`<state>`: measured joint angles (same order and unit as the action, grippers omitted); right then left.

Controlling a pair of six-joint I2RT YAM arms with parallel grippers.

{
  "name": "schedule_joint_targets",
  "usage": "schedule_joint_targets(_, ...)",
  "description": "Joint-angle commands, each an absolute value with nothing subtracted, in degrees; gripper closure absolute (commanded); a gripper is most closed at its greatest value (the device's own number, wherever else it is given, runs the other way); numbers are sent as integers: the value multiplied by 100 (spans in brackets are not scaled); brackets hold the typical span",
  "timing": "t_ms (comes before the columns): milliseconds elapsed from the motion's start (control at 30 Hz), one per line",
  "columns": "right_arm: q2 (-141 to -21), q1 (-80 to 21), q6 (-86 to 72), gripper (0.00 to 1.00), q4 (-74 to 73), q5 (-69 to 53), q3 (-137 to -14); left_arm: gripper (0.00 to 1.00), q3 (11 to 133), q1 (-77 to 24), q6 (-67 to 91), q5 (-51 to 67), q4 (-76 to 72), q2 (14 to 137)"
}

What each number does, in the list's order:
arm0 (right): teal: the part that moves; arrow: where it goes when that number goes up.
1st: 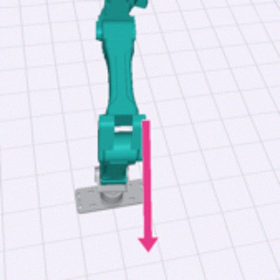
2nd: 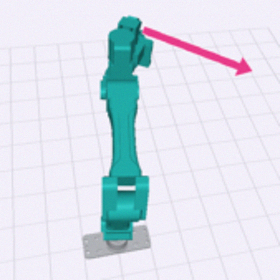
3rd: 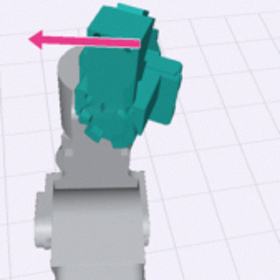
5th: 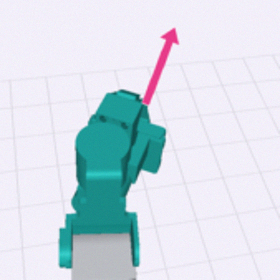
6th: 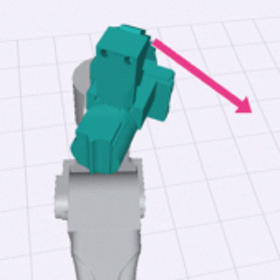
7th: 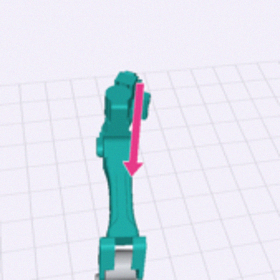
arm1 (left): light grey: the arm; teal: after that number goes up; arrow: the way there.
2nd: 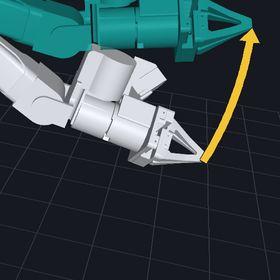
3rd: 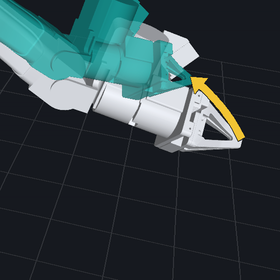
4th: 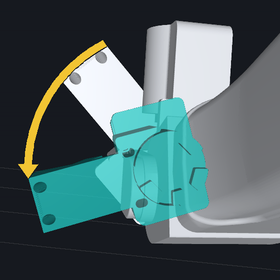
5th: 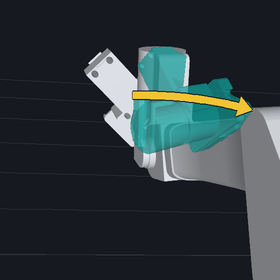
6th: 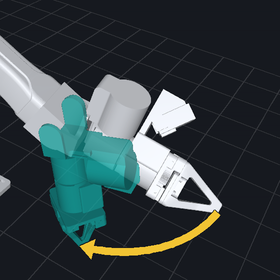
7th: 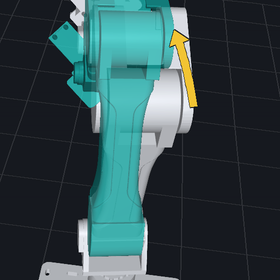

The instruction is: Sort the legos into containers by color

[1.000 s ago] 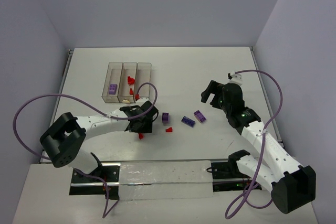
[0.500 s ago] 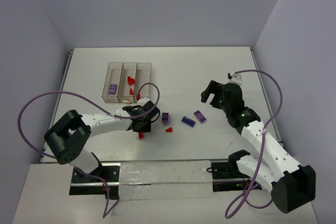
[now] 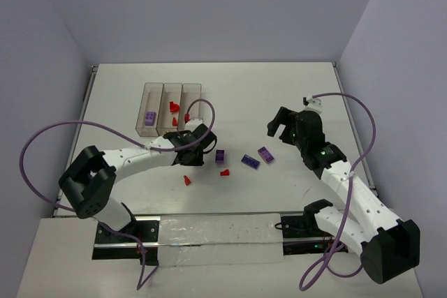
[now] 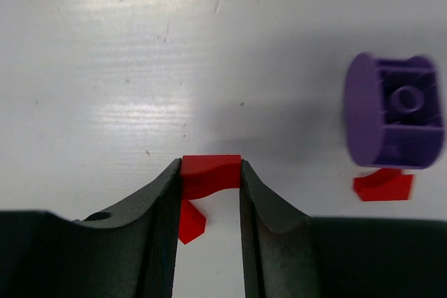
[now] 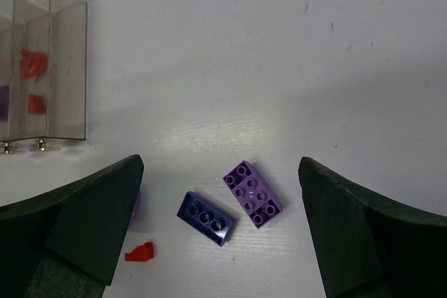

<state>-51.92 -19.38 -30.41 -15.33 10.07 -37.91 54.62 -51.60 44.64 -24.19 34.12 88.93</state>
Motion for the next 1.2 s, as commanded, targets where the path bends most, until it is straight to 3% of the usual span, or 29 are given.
schedule_joint_targets(0, -5147, -1981, -3053, 0, -1297, 1088, -3823, 93, 6130, -4849, 4157, -2763, 3709, 8664)
schedule_joint_targets(400, -5012, -1995, -3041, 0, -1347, 1116, -3804, 94, 7076, -3068, 3671, -2635, 3062, 9120)
schedule_joint_targets(700, -4832, -1994, -3041, 0, -1443, 1152, -3787, 91, 7772, -2496, 3453, -2496, 2654, 10067)
schedule_joint_targets(733, -4808, -1987, -3041, 0, -1458, 1160, -3771, 88, 7804, -2488, 3437, -2496, 2646, 10123)
schedule_joint_targets(867, -4755, -1995, -3050, 0, -1504, 1186, -3745, 47, 7972, -2479, 3454, -2655, 2717, 10345)
schedule_joint_targets(900, -4750, -1995, -3050, 0, -1513, 1181, -3749, 42, 7977, -2479, 3454, -2670, 2731, 10355)
schedule_joint_targets(1100, -4764, -1995, -3041, 0, -1486, 1169, -3762, 18, 7856, -2479, 3472, -2733, 2742, 10080)
schedule_joint_targets(1167, -4784, -1995, -3041, 0, -1485, 1149, -3782, 17, 7738, -2485, 3478, -2720, 2775, 9902)
